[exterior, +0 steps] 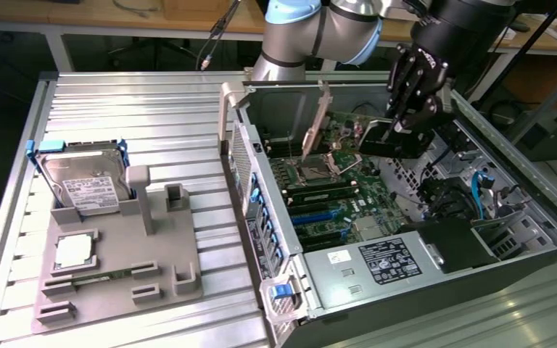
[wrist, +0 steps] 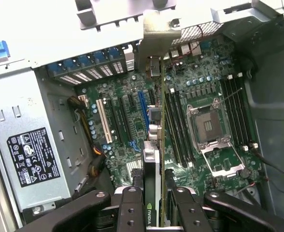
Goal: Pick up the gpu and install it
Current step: 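Insert the gpu into the slot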
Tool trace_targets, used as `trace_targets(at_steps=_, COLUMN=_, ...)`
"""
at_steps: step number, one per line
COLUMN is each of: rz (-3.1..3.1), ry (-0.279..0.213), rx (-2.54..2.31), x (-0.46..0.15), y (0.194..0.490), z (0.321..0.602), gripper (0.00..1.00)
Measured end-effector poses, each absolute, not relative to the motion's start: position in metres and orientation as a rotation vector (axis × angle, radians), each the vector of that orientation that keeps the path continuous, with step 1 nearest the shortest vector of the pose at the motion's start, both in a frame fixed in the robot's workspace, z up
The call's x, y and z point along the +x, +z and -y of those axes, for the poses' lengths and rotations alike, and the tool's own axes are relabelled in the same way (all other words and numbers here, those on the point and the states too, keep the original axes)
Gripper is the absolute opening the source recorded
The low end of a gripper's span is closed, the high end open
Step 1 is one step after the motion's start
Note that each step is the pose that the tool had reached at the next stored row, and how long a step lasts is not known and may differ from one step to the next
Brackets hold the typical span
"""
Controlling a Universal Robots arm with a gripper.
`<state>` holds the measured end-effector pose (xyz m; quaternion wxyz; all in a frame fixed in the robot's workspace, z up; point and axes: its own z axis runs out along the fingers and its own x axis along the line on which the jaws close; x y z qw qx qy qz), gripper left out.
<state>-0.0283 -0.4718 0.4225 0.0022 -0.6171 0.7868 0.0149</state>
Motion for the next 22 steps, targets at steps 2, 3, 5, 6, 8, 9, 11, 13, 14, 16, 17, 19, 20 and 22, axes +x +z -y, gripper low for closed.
trace_targets(at_steps=2, rz=-2.455, ry=0.047, rx=-1.953, x=-0.0283, y=0.4225, z=0.4718, gripper=0.27)
trace_targets(at_steps=3, rz=-2.448, ry=0.047, rx=-1.962, x=-0.0283, y=0.4225, z=0.4718, gripper=0.27)
trace_targets(at_steps=5, rz=-2.434, ry=0.047, rx=-1.98, x=-0.0283, y=0.4225, z=0.4718, gripper=0.27)
trace_targets(at_steps=6, rz=-2.427, ry=0.047, rx=-1.988, x=-0.0283, y=0.4225, z=0.4718, gripper=0.27)
trace_targets(at_steps=8, rz=-2.411, ry=0.047, rx=-2.008, x=-0.0283, y=0.4225, z=0.4718, gripper=0.27)
trace_targets(at_steps=9, rz=-2.404, ry=0.047, rx=-2.017, x=-0.0283, y=0.4225, z=0.4718, gripper=0.27)
trace_targets(at_steps=11, rz=-2.389, ry=0.047, rx=-2.035, x=-0.0283, y=0.4225, z=0.4718, gripper=0.27)
trace_targets(at_steps=13, rz=-2.375, ry=0.047, rx=-2.052, x=-0.0283, y=0.4225, z=0.4718, gripper=0.27)
trace_targets(at_steps=14, rz=-2.367, ry=0.047, rx=-2.06, x=-0.0283, y=0.4225, z=0.4718, gripper=0.27)
trace_targets(at_steps=16, rz=-2.353, ry=0.047, rx=-2.077, x=-0.0283, y=0.4225, z=0.4718, gripper=0.27)
trace_targets(at_steps=17, rz=-2.346, ry=0.047, rx=-2.085, x=-0.0283, y=0.4225, z=0.4718, gripper=0.27)
trace_targets(at_steps=19, rz=-2.332, ry=0.047, rx=-2.101, x=-0.0283, y=0.4225, z=0.4718, gripper=0.27)
trace_targets(at_steps=20, rz=-2.325, ry=0.047, rx=-2.109, x=-0.0283, y=0.4225, z=0.4718, gripper=0.27)
trace_targets(at_steps=22, rz=-2.305, ry=0.047, rx=-2.131, x=-0.0283, y=0.4225, z=0.4718, gripper=0.27)
